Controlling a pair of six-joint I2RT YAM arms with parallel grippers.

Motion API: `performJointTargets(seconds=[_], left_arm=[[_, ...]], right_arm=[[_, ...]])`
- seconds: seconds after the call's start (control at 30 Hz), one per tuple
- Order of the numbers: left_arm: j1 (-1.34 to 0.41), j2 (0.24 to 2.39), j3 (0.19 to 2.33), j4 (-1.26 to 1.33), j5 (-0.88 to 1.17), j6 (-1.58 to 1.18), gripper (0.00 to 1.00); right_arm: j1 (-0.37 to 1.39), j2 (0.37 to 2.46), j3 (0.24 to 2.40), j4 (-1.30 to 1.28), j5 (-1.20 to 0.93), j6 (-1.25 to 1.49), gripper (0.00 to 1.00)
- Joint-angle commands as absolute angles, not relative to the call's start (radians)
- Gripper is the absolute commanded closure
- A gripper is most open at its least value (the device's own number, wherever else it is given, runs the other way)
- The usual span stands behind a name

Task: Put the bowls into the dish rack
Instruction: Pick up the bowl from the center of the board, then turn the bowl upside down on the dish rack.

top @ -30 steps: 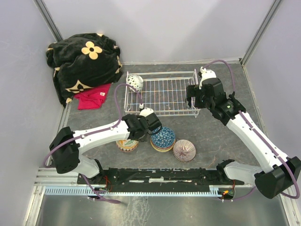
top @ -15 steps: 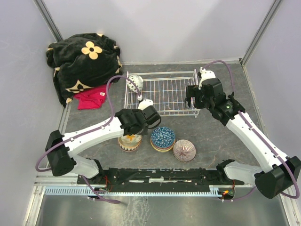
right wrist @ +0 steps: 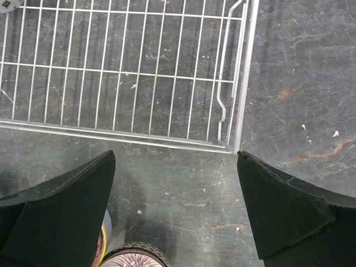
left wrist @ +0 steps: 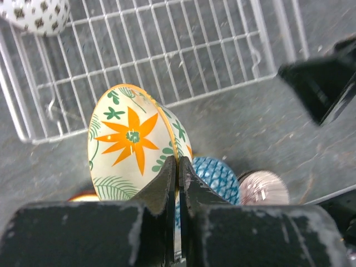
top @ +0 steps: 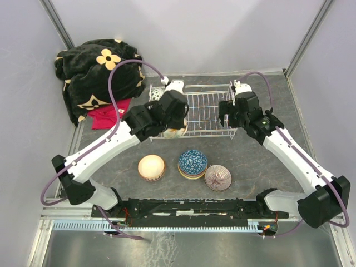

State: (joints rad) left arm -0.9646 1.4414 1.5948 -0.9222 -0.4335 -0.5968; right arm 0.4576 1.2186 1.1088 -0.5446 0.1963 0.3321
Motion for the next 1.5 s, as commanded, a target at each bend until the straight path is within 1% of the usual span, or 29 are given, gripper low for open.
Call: performJointTargets(seconds=[0.0, 0.1, 0.2, 0.23, 0.33, 0.43, 0.6, 0.67, 0.8, 1.0, 1.2, 1.47], left_arm=[[-0.853, 1.525, 1.708, -0.748, -0.298, -0.473, 0.97], [-0.769, 1.582, 1.768, -0.669, -0.207, -0.443, 0.97], [-0.719, 1.632, 1.814, -0.582, -0.132, -0.418, 0.97], [-0.69, 1.659, 1.832, -0.548, -0.075, -0.407, 0.97], [-0.65, 1.699, 1.836, -0.438, 0.007, -0.404, 0.97], [-0.619, 1.747, 1.836, -0.363, 0.072, -0.402, 0.97], [-0.544, 1.782, 1.698, -0.17, 0.185, -0.495, 0.97], [-0.527, 1.794, 1.65, -0.104, 0.207, -0.515, 0.97], [-0.515, 1.798, 1.552, 0.042, 0.228, -0.539, 0.97], [-0.512, 1.83, 1.469, 0.195, 0.231, -0.567, 0.97], [-0.503, 1.832, 1.369, 0.304, 0.181, -0.582, 0.97], [-0.497, 1.86, 1.351, 0.364, 0.097, -0.588, 0.97]], right_arm=[[0.445, 1.245, 1.214, -0.587, 0.231, 0.361, 0.02], [0.445, 1.281, 1.27, -0.623, 0.216, 0.392, 0.03], [0.445, 1.351, 1.329, -0.651, 0.203, 0.424, 0.03], [0.444, 1.392, 1.371, -0.654, 0.166, 0.438, 0.03], [0.444, 1.486, 1.458, -0.674, 0.137, 0.445, 0.04], [0.445, 1.581, 1.555, -0.704, 0.154, 0.429, 0.04], [0.442, 1.729, 1.705, -0.752, 0.212, 0.404, 0.04], [0.43, 1.752, 1.713, -0.742, 0.241, 0.412, 0.04], [0.39, 1.739, 1.635, -0.65, 0.211, 0.448, 0.05], [0.383, 1.786, 1.667, -0.653, 0.181, 0.456, 0.05], [0.385, 1.823, 1.661, -0.598, 0.138, 0.485, 0.06], [0.385, 1.889, 1.685, -0.572, 0.131, 0.48, 0.07]])
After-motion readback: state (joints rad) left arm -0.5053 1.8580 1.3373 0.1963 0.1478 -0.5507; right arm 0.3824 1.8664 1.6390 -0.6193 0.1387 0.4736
